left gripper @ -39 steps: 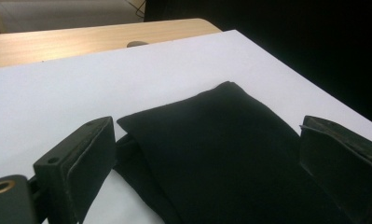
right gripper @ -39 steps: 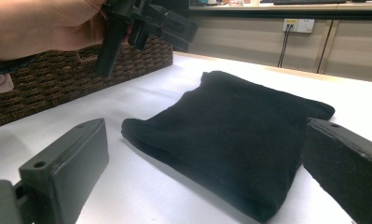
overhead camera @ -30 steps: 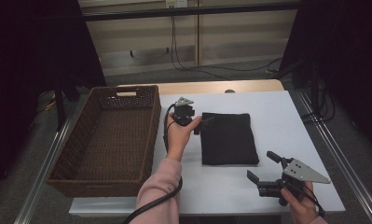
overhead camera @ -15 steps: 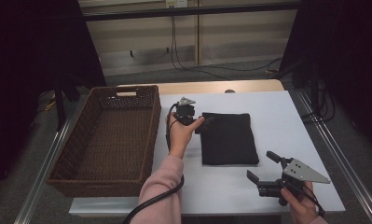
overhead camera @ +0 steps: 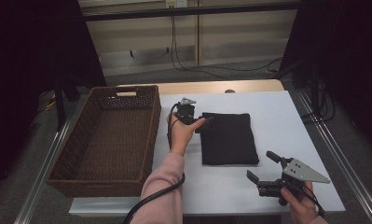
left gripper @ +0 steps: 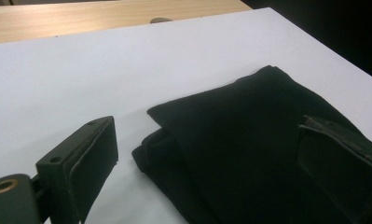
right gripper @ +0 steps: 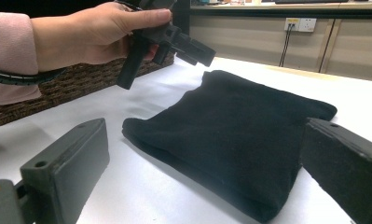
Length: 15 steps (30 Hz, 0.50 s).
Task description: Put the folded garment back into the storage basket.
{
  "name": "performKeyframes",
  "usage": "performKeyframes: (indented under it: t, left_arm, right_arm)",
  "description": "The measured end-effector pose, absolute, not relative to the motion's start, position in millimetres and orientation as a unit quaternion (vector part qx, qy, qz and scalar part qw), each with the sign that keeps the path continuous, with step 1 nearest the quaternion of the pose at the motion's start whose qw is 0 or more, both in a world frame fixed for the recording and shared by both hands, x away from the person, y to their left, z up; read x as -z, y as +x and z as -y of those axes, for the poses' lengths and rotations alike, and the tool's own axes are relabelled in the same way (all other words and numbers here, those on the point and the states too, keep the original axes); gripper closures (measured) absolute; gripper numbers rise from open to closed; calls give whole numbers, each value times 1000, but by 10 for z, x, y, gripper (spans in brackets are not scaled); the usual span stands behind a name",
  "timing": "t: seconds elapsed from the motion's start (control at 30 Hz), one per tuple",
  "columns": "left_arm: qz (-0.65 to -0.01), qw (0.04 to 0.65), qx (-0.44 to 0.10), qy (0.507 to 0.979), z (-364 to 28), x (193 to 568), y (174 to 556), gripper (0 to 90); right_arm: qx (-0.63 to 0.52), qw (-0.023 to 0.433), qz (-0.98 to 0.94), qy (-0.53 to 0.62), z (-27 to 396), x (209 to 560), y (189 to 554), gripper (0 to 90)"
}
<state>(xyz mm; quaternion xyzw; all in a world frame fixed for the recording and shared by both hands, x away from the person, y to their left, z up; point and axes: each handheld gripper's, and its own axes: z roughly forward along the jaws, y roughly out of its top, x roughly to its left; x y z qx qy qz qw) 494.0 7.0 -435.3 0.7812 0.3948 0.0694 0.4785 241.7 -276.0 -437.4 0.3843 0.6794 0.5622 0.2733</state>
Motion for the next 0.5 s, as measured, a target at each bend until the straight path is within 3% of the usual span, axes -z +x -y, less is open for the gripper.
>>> performKeyframes:
  t: [0.5]
  left_arm:
    - [-402, 460, -79, 788, 32, 4458, 5025, 66]
  right_arm:
    - [-562, 273, -680, 384, 2762, 4374, 2418, 18]
